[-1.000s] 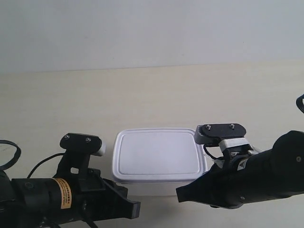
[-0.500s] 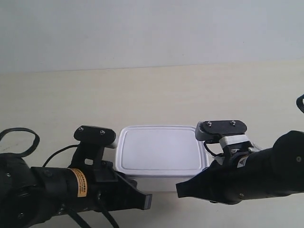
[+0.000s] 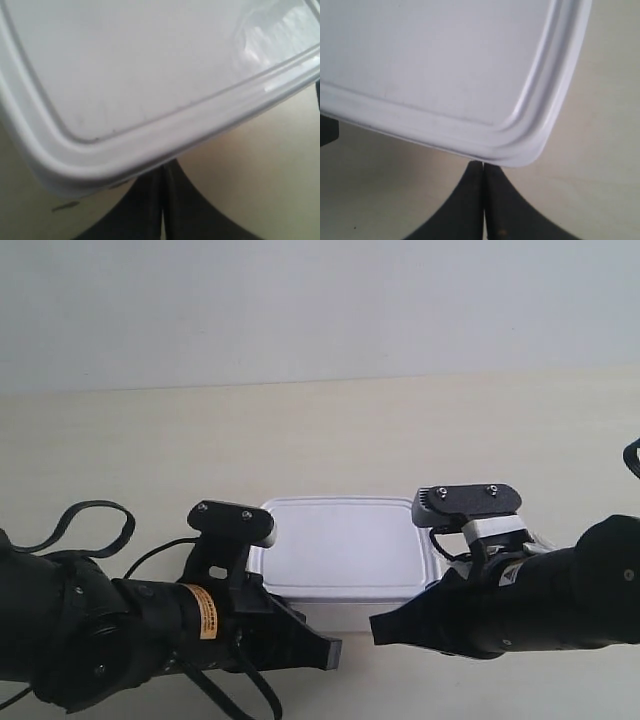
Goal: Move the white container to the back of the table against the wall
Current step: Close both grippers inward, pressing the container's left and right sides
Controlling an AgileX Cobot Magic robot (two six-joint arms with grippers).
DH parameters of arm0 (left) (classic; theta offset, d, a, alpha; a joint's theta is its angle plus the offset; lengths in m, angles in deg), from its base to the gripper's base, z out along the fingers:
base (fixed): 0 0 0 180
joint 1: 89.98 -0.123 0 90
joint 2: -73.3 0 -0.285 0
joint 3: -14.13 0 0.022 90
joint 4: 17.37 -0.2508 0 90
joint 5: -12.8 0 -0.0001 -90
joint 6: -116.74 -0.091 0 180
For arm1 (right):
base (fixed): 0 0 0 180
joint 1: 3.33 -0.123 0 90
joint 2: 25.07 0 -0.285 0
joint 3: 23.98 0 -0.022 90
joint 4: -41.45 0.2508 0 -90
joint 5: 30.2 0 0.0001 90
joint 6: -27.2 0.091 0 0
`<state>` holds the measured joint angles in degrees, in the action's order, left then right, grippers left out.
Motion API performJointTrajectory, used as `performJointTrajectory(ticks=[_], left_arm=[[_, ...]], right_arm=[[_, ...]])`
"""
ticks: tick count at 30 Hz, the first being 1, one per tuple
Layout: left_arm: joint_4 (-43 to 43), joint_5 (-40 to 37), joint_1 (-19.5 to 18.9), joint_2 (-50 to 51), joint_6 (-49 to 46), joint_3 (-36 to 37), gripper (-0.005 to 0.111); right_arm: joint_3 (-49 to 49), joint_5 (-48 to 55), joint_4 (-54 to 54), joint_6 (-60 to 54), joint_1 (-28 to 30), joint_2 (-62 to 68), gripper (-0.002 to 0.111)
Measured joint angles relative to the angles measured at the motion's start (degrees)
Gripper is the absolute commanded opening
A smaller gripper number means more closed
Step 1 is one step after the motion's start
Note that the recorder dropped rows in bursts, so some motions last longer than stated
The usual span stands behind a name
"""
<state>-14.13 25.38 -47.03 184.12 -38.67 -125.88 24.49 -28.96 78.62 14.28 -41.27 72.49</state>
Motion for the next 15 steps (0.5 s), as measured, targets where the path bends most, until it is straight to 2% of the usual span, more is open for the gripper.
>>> performJointTrajectory(ticks=[6, 15], left_arm=[[0.0, 0.6, -2.7, 0.3, -0.5, -0.1, 0.0], [0.0, 2.0, -2.7, 0.5, -1.7, -1.4, 0.0]], right_arm=[[0.0, -1.8, 0.0, -0.4, 0.0, 0.2, 0.0], [-4.8, -2.1, 0.0, -0.7, 0.0, 4.1, 0.0]])
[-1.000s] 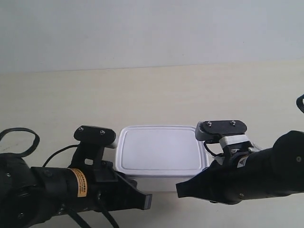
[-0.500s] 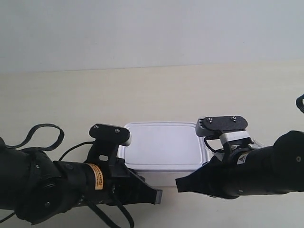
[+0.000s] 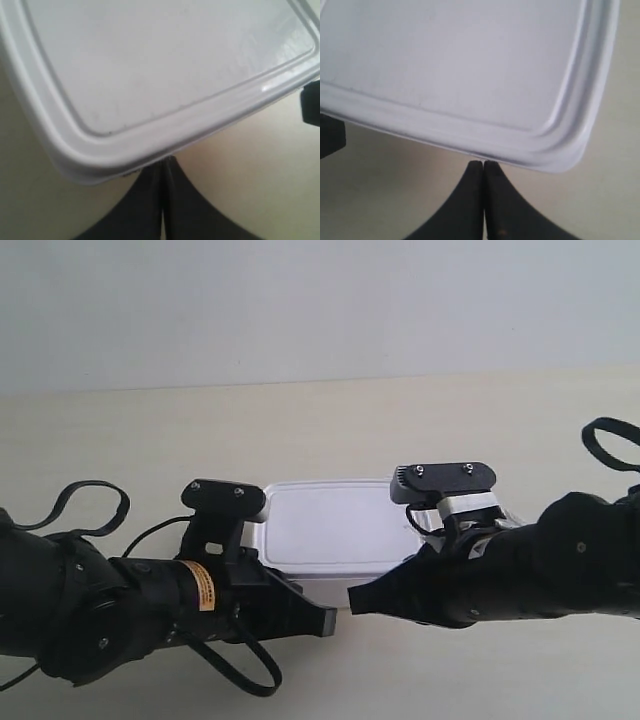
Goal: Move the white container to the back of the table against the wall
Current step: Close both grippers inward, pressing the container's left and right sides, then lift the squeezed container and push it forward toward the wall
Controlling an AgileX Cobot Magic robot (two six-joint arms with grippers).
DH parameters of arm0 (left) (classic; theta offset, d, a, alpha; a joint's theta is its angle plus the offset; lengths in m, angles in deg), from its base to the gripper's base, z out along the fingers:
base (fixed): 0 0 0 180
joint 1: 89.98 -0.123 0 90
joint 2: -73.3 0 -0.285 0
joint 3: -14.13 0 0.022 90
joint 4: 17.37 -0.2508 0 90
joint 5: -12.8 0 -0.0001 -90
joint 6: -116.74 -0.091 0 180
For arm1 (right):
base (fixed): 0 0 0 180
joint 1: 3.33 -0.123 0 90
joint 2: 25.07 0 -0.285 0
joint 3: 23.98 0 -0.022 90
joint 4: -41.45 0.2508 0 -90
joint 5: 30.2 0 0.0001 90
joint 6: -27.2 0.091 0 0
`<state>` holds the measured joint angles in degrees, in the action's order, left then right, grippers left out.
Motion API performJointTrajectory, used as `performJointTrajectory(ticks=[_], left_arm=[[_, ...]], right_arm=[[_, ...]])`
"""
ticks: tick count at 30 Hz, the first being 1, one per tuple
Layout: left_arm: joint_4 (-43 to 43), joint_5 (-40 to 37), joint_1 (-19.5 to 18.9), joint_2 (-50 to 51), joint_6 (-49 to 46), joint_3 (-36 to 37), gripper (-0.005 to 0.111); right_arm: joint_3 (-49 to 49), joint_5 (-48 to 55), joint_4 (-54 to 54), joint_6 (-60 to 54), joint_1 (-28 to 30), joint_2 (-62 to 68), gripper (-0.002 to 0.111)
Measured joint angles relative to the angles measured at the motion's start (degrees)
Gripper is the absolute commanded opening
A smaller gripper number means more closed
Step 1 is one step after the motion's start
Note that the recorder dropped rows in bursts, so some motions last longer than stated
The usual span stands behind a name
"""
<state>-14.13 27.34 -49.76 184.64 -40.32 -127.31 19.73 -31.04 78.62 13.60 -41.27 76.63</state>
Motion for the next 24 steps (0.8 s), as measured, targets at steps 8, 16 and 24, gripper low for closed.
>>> performJointTrajectory(ticks=[8, 16, 24], left_arm=[[0.0, 0.1, 0.0, 0.1, -1.5, -2.0, 0.0], [0.0, 0.1, -3.5, 2.2, -2.5, -2.5, 0.0], [0.2, 3.8, -4.7, 4.9, -4.5, -2.6, 0.0]], right_arm=[[-3.9, -0.6, 0.0, -0.1, 0.0, 6.1, 0.0], [-5.4, -1.5, 0.0, -0.1, 0.2, 7.3, 0.0], [-5.9, -1.5, 0.0, -1.4, 4.0, 7.5, 0.0]])
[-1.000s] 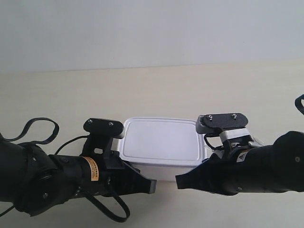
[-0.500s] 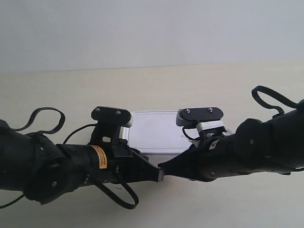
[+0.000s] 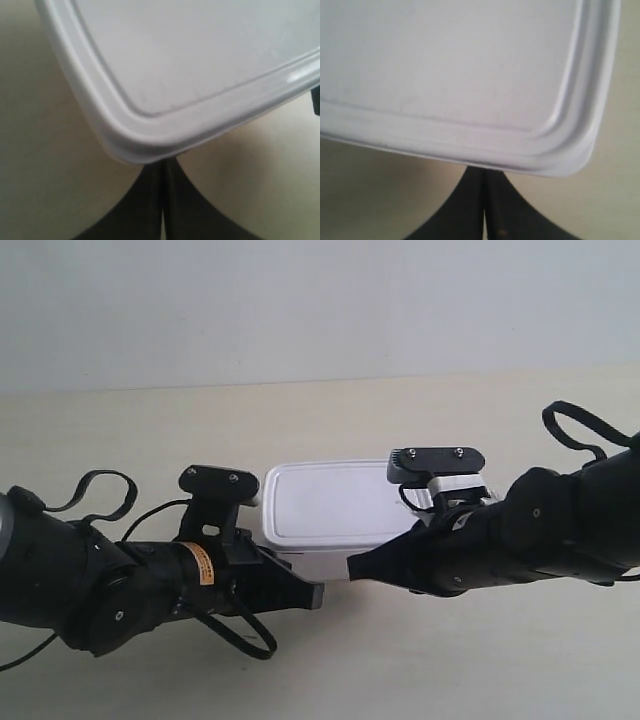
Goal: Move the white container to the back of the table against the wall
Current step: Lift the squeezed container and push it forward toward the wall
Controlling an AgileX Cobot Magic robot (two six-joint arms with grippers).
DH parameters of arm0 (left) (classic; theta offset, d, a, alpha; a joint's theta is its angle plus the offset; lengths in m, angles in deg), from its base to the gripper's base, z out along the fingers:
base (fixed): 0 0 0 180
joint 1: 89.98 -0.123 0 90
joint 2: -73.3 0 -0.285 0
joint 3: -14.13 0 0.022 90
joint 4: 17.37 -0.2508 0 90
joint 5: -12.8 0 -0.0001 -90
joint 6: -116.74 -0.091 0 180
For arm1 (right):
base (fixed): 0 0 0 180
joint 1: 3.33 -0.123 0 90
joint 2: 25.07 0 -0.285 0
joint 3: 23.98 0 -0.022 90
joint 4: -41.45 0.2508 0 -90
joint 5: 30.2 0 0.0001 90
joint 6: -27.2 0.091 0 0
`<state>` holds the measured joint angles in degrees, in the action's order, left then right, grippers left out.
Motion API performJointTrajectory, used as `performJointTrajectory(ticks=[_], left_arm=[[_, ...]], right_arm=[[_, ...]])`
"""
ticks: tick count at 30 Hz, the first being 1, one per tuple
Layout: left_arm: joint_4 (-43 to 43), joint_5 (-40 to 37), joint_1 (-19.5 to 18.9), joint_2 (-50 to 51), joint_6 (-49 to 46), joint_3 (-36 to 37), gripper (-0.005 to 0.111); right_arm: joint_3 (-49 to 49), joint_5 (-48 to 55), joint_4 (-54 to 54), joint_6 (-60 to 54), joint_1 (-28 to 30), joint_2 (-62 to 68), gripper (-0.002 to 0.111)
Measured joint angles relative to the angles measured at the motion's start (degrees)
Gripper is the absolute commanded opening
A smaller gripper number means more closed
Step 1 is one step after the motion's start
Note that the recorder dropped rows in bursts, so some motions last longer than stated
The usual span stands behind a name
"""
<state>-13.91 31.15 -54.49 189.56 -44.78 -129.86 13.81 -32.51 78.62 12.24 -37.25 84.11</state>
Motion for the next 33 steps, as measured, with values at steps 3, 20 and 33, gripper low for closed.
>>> performJointTrajectory(ticks=[3, 20, 33], left_arm=[[0.0, 0.2, 0.0, 0.2, 0.0, -0.8, 0.0], [0.0, -2.2, 0.0, 2.0, -1.2, -6.6, 0.0], [0.0, -3.7, -2.3, 5.0, -2.9, -10.0, 0.0]], right_arm=[[0.0, 0.0, 0.0, -0.7, 1.1, 0.0, 0.0], [-3.6, -0.3, 0.0, -3.0, 2.9, 1.9, 0.0], [-8.2, 0.0, 0.0, -3.7, 4.3, 7.0, 0.0]])
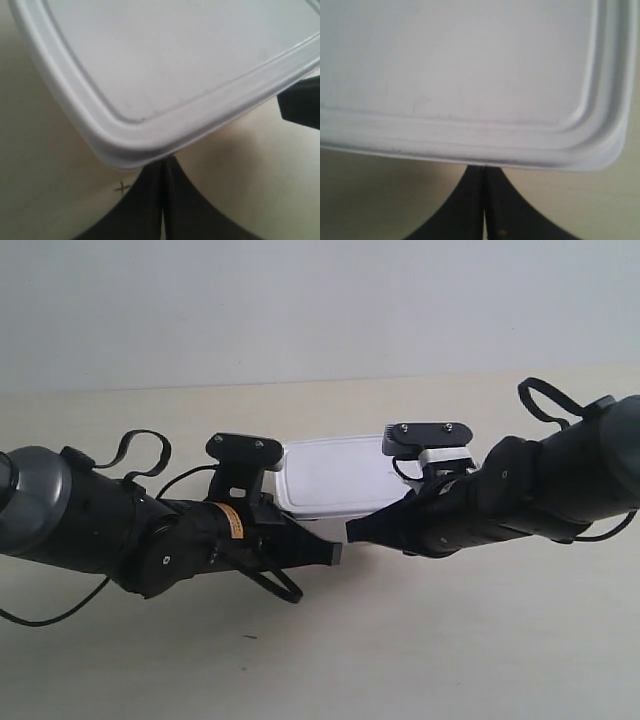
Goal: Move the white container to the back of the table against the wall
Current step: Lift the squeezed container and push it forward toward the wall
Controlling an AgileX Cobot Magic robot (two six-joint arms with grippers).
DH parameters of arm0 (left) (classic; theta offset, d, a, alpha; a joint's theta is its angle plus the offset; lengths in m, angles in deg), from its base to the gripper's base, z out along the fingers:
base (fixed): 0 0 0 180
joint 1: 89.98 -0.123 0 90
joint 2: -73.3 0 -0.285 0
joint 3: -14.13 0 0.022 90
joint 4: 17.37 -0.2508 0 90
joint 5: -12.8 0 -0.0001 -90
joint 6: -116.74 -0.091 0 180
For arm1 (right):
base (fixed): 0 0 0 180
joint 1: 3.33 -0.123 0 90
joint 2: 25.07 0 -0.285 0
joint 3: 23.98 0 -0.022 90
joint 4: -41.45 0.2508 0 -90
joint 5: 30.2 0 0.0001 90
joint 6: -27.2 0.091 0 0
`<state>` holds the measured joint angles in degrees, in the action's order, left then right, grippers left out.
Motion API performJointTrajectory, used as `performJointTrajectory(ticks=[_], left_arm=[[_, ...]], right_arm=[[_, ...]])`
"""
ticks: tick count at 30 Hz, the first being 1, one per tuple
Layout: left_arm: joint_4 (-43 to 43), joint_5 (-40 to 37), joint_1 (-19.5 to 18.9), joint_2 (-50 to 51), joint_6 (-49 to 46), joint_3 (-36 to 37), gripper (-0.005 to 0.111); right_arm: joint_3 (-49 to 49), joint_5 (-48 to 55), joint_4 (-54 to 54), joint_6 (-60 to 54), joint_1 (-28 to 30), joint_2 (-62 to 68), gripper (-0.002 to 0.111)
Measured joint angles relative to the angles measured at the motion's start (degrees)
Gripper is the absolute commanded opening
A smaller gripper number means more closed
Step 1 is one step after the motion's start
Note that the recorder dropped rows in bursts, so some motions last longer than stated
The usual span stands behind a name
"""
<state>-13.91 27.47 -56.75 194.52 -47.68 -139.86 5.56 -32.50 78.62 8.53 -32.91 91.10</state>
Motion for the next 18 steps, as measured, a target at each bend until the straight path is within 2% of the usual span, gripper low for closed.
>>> performJointTrajectory(ticks=[7, 18], left_arm=[[0.0, -1.2, -2.8, 0.0, -0.5, -1.6, 0.0], [0.0, -3.0, -3.3, 3.3, -2.4, -6.7, 0.0]], right_arm=[[-3.5, 2.3, 0.0, -1.6, 3.8, 2.2, 0.0], [-9.3, 5.6, 0.0, -2.5, 4.1, 3.7, 0.0]])
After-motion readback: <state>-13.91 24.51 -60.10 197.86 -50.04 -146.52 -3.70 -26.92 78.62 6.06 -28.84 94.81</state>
